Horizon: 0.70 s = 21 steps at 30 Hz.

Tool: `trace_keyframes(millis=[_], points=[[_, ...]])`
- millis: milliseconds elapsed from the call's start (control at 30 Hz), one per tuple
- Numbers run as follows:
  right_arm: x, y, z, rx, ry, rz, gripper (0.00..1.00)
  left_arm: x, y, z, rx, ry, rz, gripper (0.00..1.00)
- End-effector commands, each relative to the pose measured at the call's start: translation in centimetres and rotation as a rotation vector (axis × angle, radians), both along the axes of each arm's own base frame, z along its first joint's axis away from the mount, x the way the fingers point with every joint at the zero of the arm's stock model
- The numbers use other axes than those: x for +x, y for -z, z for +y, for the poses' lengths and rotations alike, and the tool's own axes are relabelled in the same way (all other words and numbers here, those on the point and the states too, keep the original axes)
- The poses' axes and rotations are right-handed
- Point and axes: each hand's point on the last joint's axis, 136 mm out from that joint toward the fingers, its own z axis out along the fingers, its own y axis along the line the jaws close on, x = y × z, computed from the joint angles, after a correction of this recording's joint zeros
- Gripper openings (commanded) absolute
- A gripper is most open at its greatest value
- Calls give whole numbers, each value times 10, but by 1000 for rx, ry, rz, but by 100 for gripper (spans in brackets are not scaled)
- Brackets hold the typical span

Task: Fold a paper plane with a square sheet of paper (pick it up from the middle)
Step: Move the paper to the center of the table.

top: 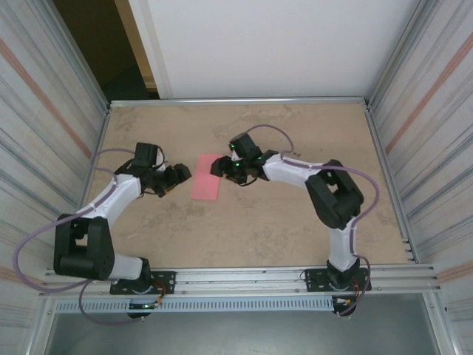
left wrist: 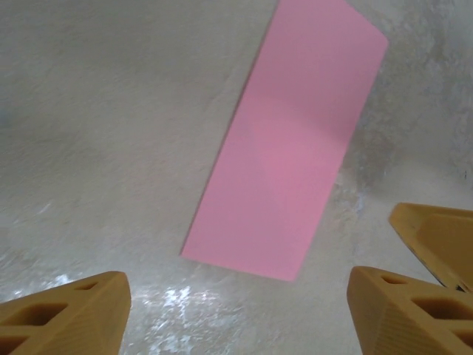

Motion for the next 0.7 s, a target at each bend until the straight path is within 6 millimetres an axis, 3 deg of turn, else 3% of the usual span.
trace_keyframes(millis=[0, 167, 333, 467, 567, 667], points=[[5, 4, 26, 70, -21, 57, 58, 1, -9, 1, -54, -23, -47, 81], [7, 28, 43, 64, -44, 115, 56, -2, -7, 0, -66, -12, -45, 88], [-1, 50, 32, 4, -49, 147, 55, 1, -9, -1, -64, 2, -59, 94], [-18, 65, 5, -74, -80, 167, 54, 4, -11, -5, -84, 16, -69, 98], [-35, 77, -31, -143, -120, 179, 52, 6, -9, -8, -96, 31, -65, 99], [-48, 74, -67, -172, -146, 156, 51, 6, -9, -14, -132, 45, -64, 99]])
